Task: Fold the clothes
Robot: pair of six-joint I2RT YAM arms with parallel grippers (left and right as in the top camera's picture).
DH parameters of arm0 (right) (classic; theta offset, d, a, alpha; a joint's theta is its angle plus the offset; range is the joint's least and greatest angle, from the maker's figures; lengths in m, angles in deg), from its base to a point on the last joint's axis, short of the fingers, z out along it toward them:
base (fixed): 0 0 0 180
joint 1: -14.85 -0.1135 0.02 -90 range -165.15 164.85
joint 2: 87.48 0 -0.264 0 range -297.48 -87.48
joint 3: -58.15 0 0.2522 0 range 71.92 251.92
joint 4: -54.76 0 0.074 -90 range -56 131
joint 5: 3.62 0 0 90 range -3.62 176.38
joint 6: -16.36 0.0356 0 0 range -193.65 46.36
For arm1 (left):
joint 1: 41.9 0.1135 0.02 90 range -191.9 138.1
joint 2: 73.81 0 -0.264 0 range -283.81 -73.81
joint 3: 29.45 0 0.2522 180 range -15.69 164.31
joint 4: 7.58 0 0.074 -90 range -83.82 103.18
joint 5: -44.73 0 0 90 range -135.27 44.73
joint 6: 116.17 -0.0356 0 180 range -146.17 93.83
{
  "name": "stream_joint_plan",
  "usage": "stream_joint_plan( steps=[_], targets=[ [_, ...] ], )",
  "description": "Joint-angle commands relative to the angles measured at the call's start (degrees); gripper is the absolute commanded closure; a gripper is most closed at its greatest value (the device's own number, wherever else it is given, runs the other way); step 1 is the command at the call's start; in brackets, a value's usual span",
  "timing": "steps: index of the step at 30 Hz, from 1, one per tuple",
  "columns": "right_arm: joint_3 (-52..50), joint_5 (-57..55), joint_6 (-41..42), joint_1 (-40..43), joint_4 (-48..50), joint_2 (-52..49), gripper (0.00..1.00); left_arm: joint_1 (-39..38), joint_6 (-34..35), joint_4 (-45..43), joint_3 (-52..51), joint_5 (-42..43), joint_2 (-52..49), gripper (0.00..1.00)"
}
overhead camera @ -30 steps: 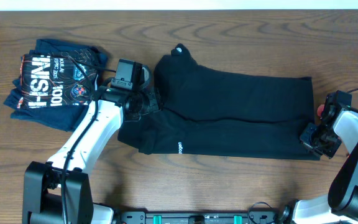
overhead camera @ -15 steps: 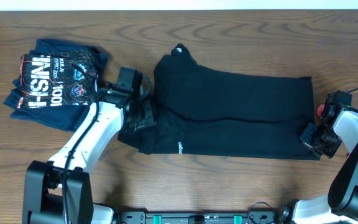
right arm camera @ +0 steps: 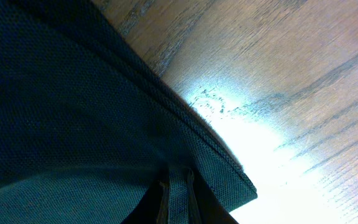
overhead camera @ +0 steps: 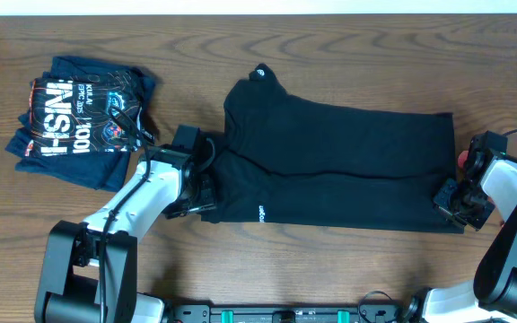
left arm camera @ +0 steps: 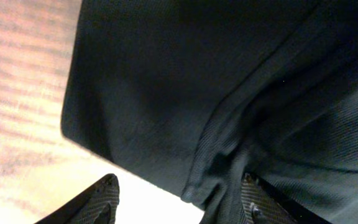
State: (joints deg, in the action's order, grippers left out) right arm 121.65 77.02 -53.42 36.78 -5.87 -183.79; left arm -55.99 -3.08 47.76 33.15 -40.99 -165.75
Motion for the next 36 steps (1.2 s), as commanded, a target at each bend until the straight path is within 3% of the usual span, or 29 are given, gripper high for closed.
stream_joint_plan(
  steps=[1,10,17,24,30,36],
  targets=[
    [-0.8,-1.6,0.7,0.9,0.5,-0.5,0.89,0.0,-0.7,2.3,-0.3,-1.3,-0.5,0.36],
    [-0.8,-0.9,0.3,0.9,1.0,-0.5,0.88,0.0,-0.7,4.5,-5.0,2.4,-0.5,0.36],
    [-0.8,-0.9,0.3,0.9,1.4,-0.5,0.88,0.0,-4.2,4.8,-1.6,1.6,5.0,0.36],
    [-0.8,-0.9,0.3,0.9,1.5,-0.5,0.88,0.0,-3.5,-2.1,-0.2,-1.2,12.9,0.37],
    [-0.8,-0.7,0.3,0.9,1.4,-0.5,0.87,0.0,-3.6,-9.7,-2.1,-2.6,8.1,0.41],
    [-0.8,-0.7,0.3,0.9,1.3,-0.5,0.88,0.8,-5.0,-10.0,-1.1,-1.8,1.0,0.41]
  ],
)
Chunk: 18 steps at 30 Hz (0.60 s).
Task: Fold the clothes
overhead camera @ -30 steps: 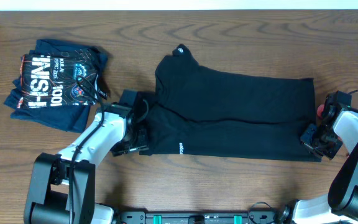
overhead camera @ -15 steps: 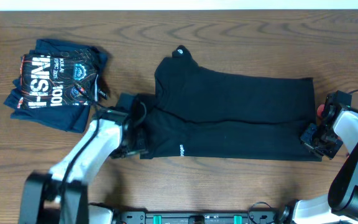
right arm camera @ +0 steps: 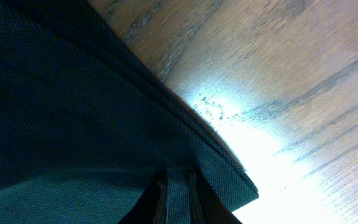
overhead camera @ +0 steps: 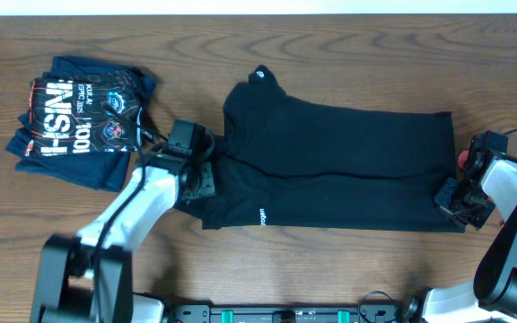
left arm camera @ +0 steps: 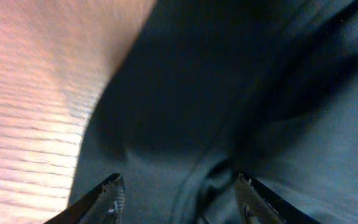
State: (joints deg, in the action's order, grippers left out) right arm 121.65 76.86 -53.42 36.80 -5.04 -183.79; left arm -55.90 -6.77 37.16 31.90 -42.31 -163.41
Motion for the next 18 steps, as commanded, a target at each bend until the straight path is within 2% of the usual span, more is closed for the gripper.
stream_joint_plan(
  steps=[1,12,18],
  targets=[
    [-0.8,-0.5,0.3,0.9,0.4,-0.5,0.88,1.0,-1.3,0.6,0.2,-0.3,-1.4,0.41],
    [-0.8,-0.3,0.3,0.9,0.4,-0.5,0.87,1.8,-4.2,3.6,-1.5,0.7,-1.4,0.41],
    [-0.8,-0.1,0.3,0.9,0.4,-0.5,0.87,1.8,-3.0,5.0,-4.0,0.7,-1.4,0.41]
  ],
)
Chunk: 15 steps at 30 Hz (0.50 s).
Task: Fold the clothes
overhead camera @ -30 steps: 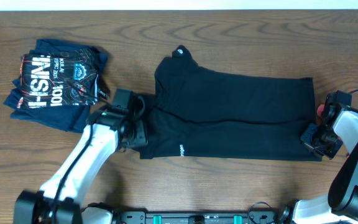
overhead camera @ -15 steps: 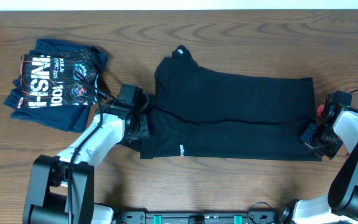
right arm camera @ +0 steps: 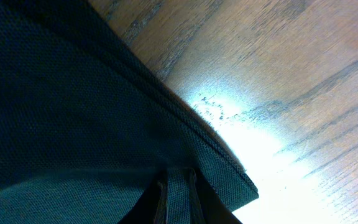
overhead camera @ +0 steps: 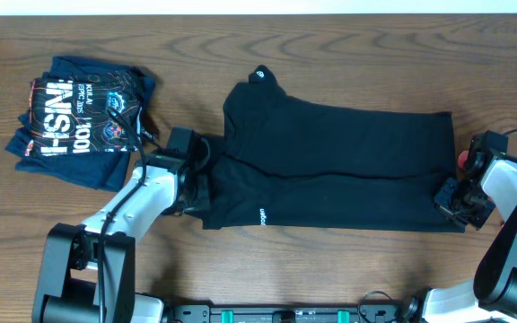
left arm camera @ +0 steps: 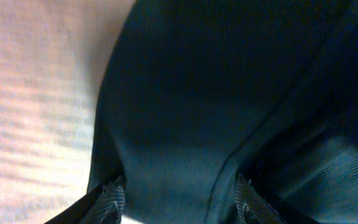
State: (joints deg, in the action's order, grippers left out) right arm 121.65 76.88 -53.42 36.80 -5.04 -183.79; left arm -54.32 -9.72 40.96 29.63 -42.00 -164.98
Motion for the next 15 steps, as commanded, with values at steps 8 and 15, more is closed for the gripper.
stream_joint_plan(
  steps=[8,15],
  targets=[
    [-0.8,-0.1,0.3,0.9,0.4,-0.5,0.87,0.3,3.8,7.0,-3.8,0.4,0.2,0.44],
    [-0.8,-0.1,0.3,0.9,0.5,-0.5,0.87,0.3,6.8,11.8,-3.7,0.8,0.8,0.46]
  ],
)
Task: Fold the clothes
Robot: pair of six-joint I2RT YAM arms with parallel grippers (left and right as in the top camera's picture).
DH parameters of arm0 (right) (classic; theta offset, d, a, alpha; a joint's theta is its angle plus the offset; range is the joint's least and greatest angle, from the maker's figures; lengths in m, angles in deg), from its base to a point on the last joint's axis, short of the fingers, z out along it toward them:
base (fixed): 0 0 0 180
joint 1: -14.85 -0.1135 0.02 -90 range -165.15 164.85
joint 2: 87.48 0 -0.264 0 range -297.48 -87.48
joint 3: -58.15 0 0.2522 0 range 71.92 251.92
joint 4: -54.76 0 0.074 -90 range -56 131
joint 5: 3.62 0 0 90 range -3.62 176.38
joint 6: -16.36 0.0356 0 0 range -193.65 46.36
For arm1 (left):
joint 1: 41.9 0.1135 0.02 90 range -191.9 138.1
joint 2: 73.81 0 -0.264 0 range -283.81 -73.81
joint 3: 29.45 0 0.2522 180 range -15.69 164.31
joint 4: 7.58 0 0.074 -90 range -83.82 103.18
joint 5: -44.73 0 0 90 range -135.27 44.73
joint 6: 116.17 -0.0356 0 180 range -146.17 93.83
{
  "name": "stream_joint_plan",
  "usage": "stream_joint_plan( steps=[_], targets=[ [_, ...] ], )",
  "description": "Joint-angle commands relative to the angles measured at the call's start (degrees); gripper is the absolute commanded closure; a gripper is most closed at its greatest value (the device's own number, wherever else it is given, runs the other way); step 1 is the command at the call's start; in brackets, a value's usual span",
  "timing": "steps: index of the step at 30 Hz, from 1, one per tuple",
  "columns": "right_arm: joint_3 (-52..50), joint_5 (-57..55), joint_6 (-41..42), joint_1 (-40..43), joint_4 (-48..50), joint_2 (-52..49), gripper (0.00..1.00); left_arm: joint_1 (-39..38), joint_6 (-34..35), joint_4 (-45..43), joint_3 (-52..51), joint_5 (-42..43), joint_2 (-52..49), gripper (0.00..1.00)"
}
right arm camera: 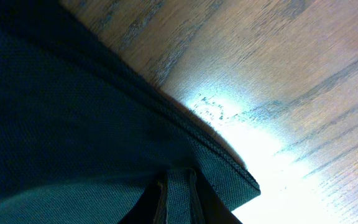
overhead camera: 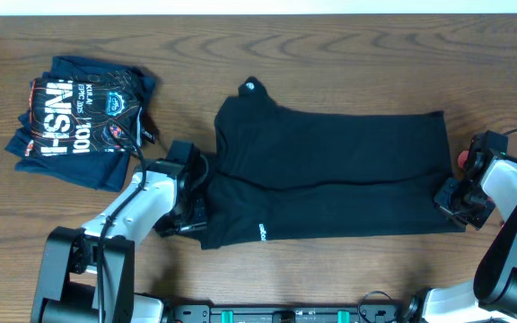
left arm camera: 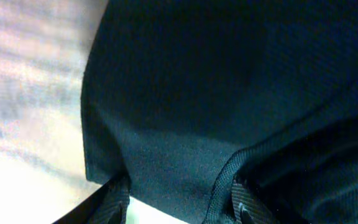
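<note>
A black shirt [overhead camera: 330, 179] lies spread across the middle of the table, its collar [overhead camera: 249, 86] at the far left end. My left gripper [overhead camera: 189, 213] is at the shirt's near left corner. In the left wrist view its fingers [left arm camera: 115, 200] stand apart, open, with the shirt's edge [left arm camera: 185, 162] lying between them [left arm camera: 176, 202]. My right gripper [overhead camera: 447, 199] is at the near right corner. In the right wrist view it [right arm camera: 176, 196] is shut on the hem of the shirt [right arm camera: 55, 124].
A folded navy printed shirt [overhead camera: 79, 117] lies at the far left. Something red [overhead camera: 464, 160] and a cable show beside the right arm at the table's right edge. Bare wood [overhead camera: 330, 278] runs along the front and back of the table [right arm camera: 278, 74].
The shirt has shifted toward the front left; collar and near left corner sit lower and further left. My left gripper has moved nearer the front edge with that corner. The right gripper stays clamped.
My left gripper was open at the shirt's left edge, then a little further back, then deeper over the cloth. My right gripper held the near right corner throughout. Now the shirt's left part lies closer to the front.
</note>
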State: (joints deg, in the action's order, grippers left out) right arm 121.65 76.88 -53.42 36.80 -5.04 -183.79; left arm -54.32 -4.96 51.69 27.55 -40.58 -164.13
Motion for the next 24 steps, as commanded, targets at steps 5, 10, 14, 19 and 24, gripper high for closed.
stream_joint_plan(
  steps=[5,10,14,19,24],
  targets=[
    [-0.8,-0.1,0.3,0.9,0.8,-0.5,0.88,0.2,1.4,0.9,0.0,-0.6,6.6,0.43],
    [-0.8,-0.1,0.3,0.9,0.8,-0.5,0.87,0.2,-0.1,0.1,0.7,1.9,14.8,0.31],
    [-0.8,-0.1,0.3,0.9,0.8,-0.5,0.87,0.2,-1.2,-0.2,0.4,4.1,16.1,0.32],
    [-0.8,-0.1,0.3,0.9,0.7,-0.5,0.87,0.2,-2.8,-3.5,-1.3,11.0,12.6,0.33],
    [-0.8,-0.1,0.3,0.9,0.6,-0.5,0.87,0.2,-3.6,-5.3,-1.3,15.7,6.7,0.33]
  ],
)
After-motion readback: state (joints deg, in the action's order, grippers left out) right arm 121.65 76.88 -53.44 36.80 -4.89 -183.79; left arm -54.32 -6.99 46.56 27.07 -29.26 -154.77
